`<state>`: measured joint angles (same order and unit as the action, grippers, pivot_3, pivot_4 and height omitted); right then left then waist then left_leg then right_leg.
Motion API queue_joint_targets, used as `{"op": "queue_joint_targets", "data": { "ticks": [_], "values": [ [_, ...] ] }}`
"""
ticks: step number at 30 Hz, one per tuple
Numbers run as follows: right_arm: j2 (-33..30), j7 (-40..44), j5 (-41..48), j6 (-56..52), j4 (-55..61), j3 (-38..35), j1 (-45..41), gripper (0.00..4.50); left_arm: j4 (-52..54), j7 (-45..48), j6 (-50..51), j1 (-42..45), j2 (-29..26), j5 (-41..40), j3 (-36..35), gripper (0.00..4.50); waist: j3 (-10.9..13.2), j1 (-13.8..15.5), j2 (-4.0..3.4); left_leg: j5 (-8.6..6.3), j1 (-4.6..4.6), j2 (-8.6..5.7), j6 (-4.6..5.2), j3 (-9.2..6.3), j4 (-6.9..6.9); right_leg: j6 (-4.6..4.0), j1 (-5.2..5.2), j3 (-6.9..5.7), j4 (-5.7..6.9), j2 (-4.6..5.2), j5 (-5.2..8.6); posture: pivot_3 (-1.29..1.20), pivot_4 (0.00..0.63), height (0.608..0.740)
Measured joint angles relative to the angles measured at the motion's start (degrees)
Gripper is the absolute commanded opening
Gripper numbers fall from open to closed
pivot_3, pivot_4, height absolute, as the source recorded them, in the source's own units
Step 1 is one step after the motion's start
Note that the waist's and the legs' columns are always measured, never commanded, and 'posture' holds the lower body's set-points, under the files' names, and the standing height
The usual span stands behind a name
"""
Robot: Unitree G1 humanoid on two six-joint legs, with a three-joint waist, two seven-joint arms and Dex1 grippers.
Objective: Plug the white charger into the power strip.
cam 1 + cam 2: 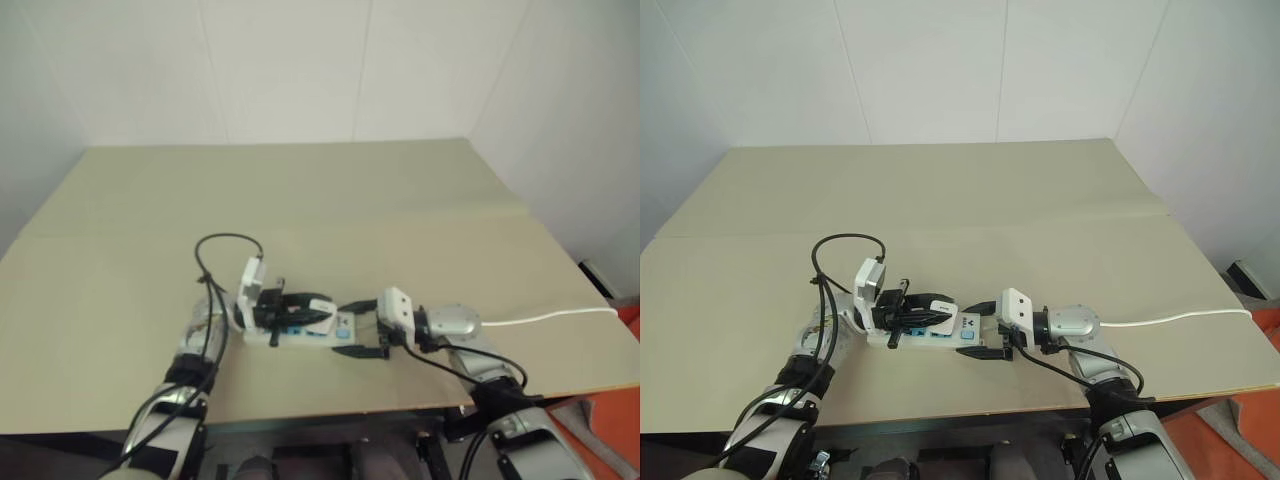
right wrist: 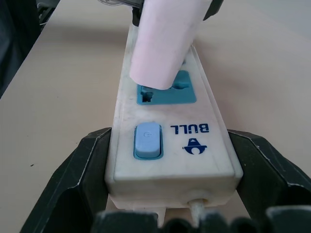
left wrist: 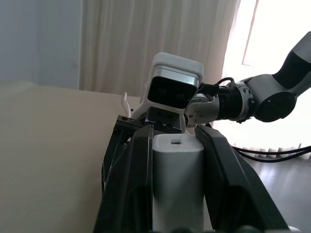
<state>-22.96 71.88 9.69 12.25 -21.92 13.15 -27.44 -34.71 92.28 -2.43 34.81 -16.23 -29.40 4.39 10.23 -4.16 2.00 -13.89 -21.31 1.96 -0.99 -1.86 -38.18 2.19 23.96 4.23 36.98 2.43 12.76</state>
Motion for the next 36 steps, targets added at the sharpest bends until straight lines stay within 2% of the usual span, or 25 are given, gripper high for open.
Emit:
{"op": "queue_joint_targets", "data": {
  "ticks": [11, 15, 18, 36],
  "values": [
    [0.3, 0.0, -0.7, 0.2, -0.6, 0.0, -0.2, 3.41, -0.8, 0.1, -1.3, -1.0, 0.3, -0.9, -0.2, 1.00, -0.3, 0.0, -0.01, 0.00, 0.10, 0.00, 0.00, 0.00, 0.03, 0.00, -0.09, 0.00, -0.02, 0.00, 0.02, 0.00, 0.150, 0.740],
    [0.7, -0.1, -1.6, 0.4, -1.2, 0.0, -0.4, 3.41, -1.8, 0.1, -3.0, -1.0, 0.5, -0.4, 0.1, 1.00, -0.5, 0.0, -0.02, 0.00, 0.39, 0.01, 0.00, 0.00, 0.19, -0.02, -0.62, -0.02, -0.23, 0.00, 0.06, 0.00, 0.150, 0.740],
    [1.0, -0.2, -2.0, 0.4, -1.3, 0.0, -0.4, 3.41, -2.4, 0.1, -3.7, -1.0, 0.7, -0.1, -0.2, 1.00, -0.5, 0.0, -0.01, -0.01, 0.99, 0.01, 0.00, 0.02, 0.33, -0.08, -0.97, -0.02, -0.30, 0.00, 0.21, 0.00, 0.150, 0.740],
    [1.2, -0.4, -2.2, 0.4, -1.2, 0.0, -0.2, 3.41, -3.7, 0.1, -1.3, -0.7, 2.9, 1.0, -3.3, 1.00, -0.5, 0.0, -0.05, -0.01, 1.02, 0.01, 0.00, 0.01, 0.38, -0.12, -0.96, -0.02, -0.26, 0.00, 0.27, 0.00, 0.150, 0.740]
  ]
}}
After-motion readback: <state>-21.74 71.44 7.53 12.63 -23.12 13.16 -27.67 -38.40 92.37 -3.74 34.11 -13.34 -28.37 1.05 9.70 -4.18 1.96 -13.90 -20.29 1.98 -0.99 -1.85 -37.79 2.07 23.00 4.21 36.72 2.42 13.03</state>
